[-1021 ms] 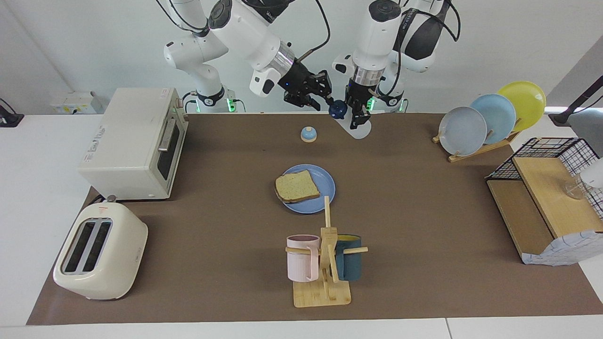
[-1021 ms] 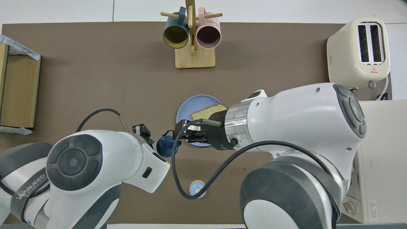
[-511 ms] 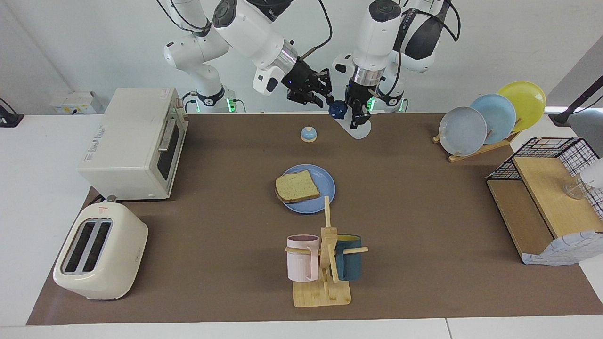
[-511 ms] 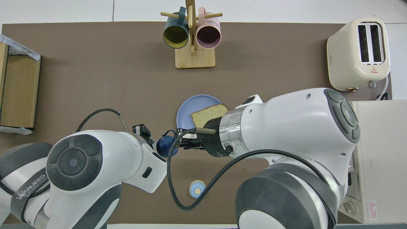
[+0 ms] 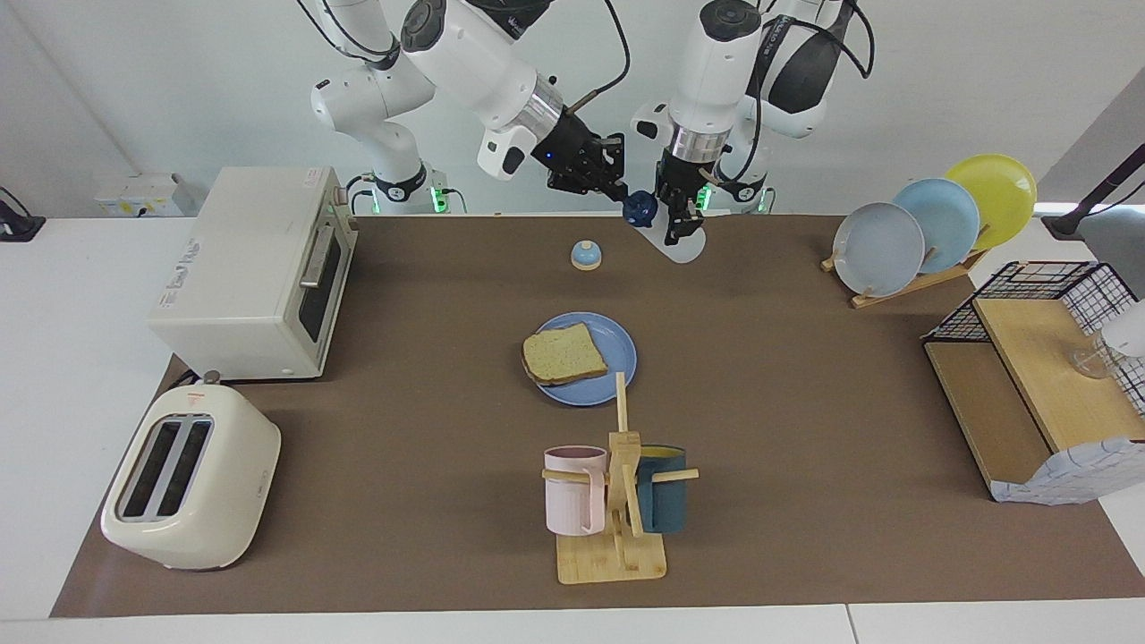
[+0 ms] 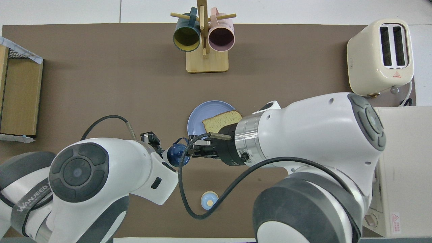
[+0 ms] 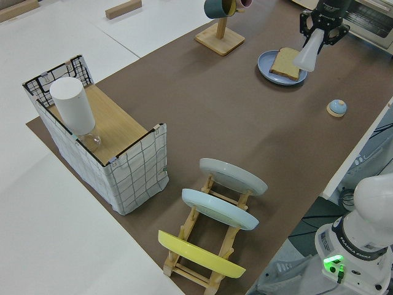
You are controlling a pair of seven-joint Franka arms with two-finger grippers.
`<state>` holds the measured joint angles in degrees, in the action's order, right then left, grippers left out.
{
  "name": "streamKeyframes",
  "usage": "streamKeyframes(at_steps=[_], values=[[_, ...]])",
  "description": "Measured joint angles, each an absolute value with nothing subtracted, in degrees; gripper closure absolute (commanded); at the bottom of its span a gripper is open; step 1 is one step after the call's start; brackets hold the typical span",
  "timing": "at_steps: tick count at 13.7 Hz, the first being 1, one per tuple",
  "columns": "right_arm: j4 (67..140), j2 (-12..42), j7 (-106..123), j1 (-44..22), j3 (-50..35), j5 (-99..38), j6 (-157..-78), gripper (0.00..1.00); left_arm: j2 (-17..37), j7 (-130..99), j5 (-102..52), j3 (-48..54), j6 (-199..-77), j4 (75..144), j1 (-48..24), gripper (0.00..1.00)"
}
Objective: Put bread on plate and add seasoning
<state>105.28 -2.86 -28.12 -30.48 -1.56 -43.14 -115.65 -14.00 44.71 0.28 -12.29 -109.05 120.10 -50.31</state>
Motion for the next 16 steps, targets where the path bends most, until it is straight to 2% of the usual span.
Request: streamKeyframes(at_steps=[6,7,8,16], values=[[105.1,-3.0,-30.1,-23.4,-0.8,-54.1,-115.0,1.00,-14.0,44.7,0.2,-12.3,-108.8,119.9,-50.6,1.00],[105.0,-3.1,-30.3,-23.2,-0.7,-54.5,-115.0,0.80,-14.0,44.7,0.2,-12.3,-108.6,120.1,-50.6,1.00],[105.0,-3.2,-30.3,-23.1,-0.6,-54.6,-115.1,0.01,-14.0,44.7,0.2,-12.3,-108.5,120.2,-50.6,1.00],[105.0,-3.3,-29.5,-23.5,-1.0,-48.7,-115.0,0.00,-14.0,44.7,0.3,-12.2,-108.4,120.3,-50.6,1.00]])
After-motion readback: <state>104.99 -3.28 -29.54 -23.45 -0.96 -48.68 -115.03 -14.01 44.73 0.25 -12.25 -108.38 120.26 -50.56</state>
